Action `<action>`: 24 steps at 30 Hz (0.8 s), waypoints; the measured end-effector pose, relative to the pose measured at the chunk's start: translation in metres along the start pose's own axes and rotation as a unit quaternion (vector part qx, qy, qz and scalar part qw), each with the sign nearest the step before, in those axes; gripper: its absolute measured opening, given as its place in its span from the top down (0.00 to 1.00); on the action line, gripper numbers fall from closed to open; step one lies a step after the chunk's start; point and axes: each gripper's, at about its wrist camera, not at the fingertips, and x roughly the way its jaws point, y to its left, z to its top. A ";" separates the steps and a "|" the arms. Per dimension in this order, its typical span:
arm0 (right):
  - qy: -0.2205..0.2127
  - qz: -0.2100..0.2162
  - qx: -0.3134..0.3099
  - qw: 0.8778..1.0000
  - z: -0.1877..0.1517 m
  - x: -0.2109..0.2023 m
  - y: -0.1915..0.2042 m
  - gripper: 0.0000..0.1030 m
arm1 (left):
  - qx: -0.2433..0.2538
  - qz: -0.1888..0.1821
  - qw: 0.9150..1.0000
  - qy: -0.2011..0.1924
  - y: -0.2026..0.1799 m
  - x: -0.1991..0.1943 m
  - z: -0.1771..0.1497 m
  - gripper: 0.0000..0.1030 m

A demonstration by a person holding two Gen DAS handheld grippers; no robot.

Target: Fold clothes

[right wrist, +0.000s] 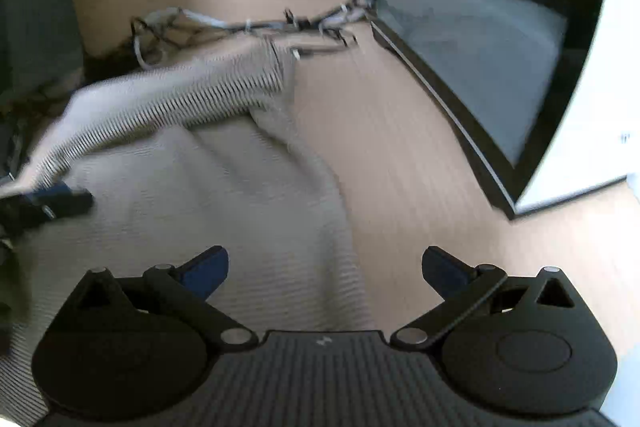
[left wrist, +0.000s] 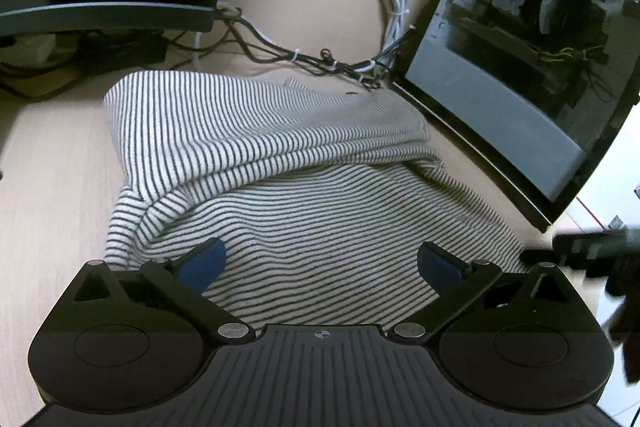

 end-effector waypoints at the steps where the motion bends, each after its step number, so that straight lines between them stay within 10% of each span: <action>1: -0.006 0.011 0.002 1.000 0.009 -0.001 0.003 0.00 | -0.001 0.000 1.000 0.000 0.000 0.000 0.000 0.00; 13: -0.027 0.145 0.005 0.989 0.130 0.110 0.053 0.00 | 0.055 0.053 0.997 0.030 -0.021 0.007 -0.002 0.00; 20: 0.006 0.154 0.036 0.987 0.121 0.144 0.054 0.00 | -0.102 0.016 0.994 0.031 0.010 -0.016 0.048 0.00; 24: 0.017 0.162 0.023 0.986 0.124 0.144 0.052 0.00 | -0.078 0.040 0.996 -0.006 0.016 -0.011 0.081 0.00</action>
